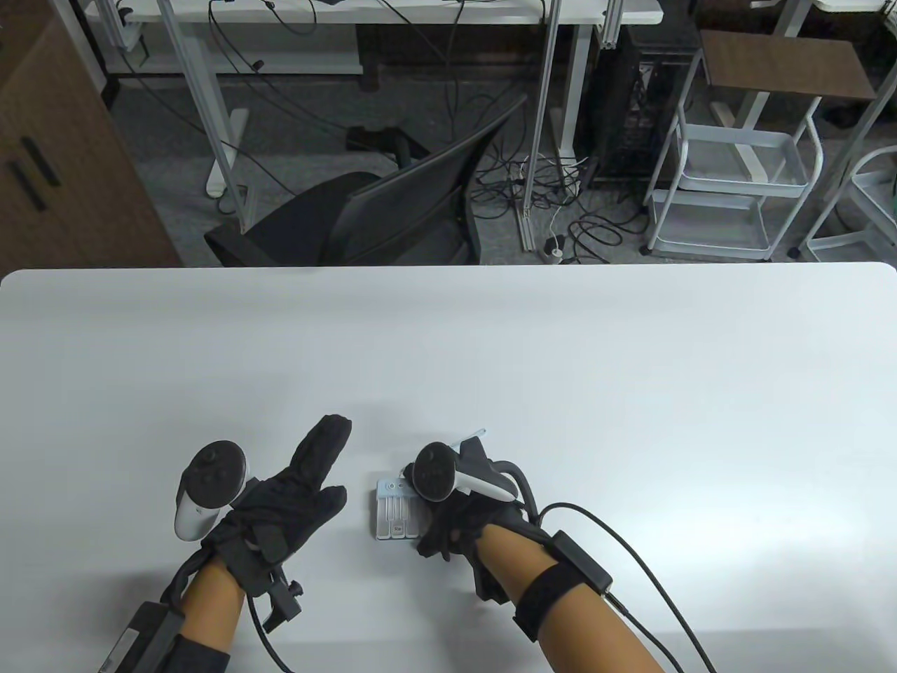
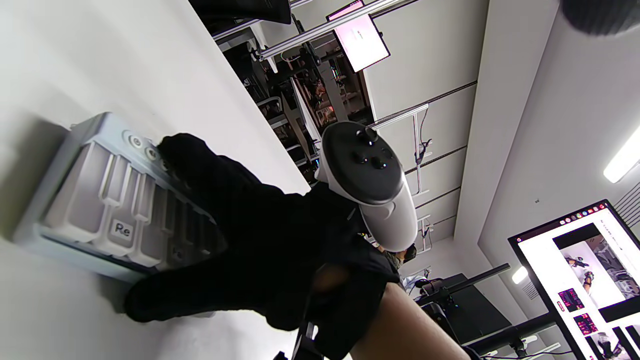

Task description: Press Re-Fa-La on toy piano

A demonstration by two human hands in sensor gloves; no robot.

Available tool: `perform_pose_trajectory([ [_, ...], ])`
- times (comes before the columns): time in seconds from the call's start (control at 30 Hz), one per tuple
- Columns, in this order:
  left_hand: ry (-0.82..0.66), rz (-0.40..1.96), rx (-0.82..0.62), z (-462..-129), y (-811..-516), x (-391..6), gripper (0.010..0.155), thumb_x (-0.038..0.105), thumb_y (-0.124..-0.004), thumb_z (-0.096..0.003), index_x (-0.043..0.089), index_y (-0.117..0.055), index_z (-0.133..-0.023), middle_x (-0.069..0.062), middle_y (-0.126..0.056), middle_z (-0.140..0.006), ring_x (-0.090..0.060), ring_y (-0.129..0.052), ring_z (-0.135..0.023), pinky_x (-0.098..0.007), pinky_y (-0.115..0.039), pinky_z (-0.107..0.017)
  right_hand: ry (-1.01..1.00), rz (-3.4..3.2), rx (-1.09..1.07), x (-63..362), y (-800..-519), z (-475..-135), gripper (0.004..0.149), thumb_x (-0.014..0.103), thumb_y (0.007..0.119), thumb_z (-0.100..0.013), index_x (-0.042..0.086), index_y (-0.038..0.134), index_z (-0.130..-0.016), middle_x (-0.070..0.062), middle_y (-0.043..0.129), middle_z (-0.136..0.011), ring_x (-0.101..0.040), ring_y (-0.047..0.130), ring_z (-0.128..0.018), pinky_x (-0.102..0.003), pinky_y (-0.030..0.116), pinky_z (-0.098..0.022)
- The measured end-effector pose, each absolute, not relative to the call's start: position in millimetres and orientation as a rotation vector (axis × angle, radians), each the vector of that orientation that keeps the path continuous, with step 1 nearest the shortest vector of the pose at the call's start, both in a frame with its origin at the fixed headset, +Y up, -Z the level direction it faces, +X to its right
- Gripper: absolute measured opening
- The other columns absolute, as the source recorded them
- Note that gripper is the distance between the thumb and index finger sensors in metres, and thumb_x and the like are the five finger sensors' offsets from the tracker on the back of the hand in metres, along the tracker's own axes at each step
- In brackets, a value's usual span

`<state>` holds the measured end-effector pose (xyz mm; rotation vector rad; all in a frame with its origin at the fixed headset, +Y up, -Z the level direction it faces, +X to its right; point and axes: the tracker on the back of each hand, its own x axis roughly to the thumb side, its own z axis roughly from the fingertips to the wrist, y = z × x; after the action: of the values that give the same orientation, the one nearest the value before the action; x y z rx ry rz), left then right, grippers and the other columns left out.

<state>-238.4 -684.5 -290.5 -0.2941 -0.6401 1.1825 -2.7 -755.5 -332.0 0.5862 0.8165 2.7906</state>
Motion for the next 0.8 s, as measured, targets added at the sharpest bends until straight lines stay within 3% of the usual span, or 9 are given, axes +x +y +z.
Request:
perform_pose_trajectory([
  [0.37, -0.641, 1.177, -0.296, -291, -685, -238, 0.092, 0.08, -0.064, -0.048, 0.035, -0.019, -0.114, -0.004, -0.003, -0.118, -0.04, 0.002, -0.11, -0.071, -0.008, -0.063, 0.779, 2.716, 0.608, -4, -743, -331, 0.104, 0.056, 0.1, -0.038, 0.032, 0.028, -0.108, -0.006, 0.023, -0.114, -0.047, 0.03, -0.108, -0.071, 0.022, -0.069],
  [0.8, -0.64, 1.176, -0.299, -291, -685, -238, 0.092, 0.08, -0.064, -0.048, 0.035, -0.019, -0.114, -0.004, -0.003, -0.118, -0.04, 0.002, -0.11, -0.071, -0.008, -0.063, 0.731, 2.727, 0.663, -21, -738, -323, 0.09, 0.057, 0.097, -0.04, 0.033, 0.044, -0.108, -0.006, 0.027, -0.114, -0.046, 0.028, -0.109, -0.071, 0.021, -0.069],
])
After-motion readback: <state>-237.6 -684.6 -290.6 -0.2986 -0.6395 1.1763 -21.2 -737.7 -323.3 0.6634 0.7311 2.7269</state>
